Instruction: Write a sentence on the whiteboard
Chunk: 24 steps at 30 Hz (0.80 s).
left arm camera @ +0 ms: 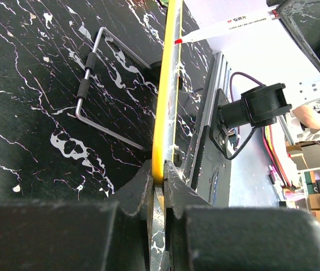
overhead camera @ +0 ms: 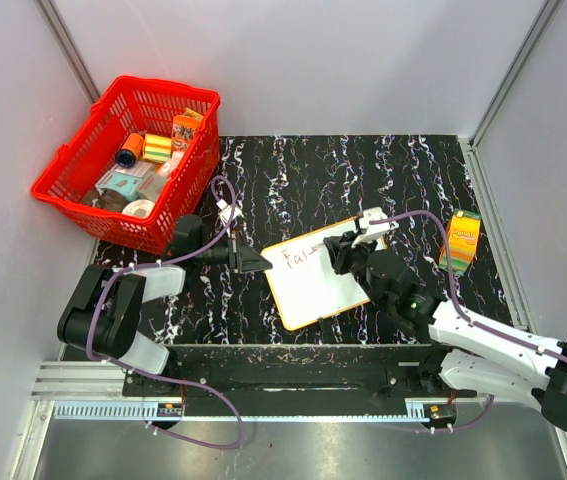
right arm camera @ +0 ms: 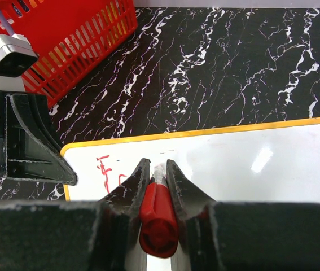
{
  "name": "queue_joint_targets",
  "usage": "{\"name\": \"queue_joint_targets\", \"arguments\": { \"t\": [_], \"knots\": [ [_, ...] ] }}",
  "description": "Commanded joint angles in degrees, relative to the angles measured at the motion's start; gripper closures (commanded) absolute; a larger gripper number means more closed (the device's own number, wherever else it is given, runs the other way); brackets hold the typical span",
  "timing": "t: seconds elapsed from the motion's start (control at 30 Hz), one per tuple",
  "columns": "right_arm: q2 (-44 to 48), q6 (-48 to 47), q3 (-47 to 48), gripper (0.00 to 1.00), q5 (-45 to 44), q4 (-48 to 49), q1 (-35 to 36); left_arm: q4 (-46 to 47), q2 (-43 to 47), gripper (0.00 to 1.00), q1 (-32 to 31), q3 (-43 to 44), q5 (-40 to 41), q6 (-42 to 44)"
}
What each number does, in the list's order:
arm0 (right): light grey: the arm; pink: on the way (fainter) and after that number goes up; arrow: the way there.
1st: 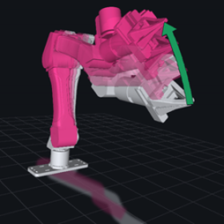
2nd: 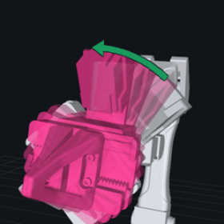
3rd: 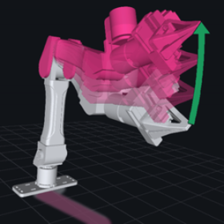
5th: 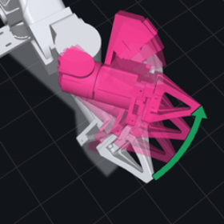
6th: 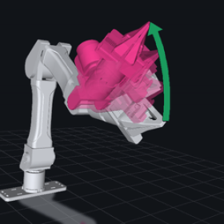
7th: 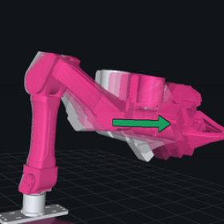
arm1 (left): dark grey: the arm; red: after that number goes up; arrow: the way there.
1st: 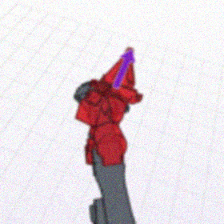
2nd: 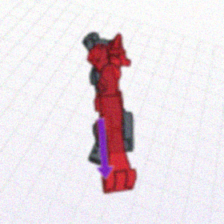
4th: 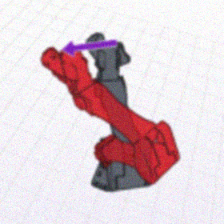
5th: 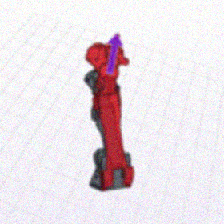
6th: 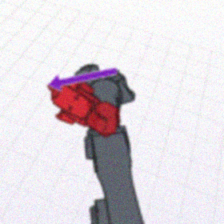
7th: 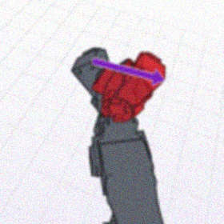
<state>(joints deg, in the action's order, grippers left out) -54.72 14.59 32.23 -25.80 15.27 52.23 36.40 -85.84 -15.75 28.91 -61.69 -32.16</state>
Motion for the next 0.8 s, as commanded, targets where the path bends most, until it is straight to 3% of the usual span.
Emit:
{"name": "queue_joint_targets", "arguments": {
  "t": [0.0,0.77],
  "knots": [
    [-1.0,0.3,1.7,1.0,0.8,2.1,-0.4,-0.2,1.0,1.0,-1.3,0.7,0.4,6.3],
    [4.0,2.8,-2.4,1.0,3.5,-4.4,-0.3,-0.6,1.1,1.0,-1.4,0.8,0.6,6.7]
  ]
}}
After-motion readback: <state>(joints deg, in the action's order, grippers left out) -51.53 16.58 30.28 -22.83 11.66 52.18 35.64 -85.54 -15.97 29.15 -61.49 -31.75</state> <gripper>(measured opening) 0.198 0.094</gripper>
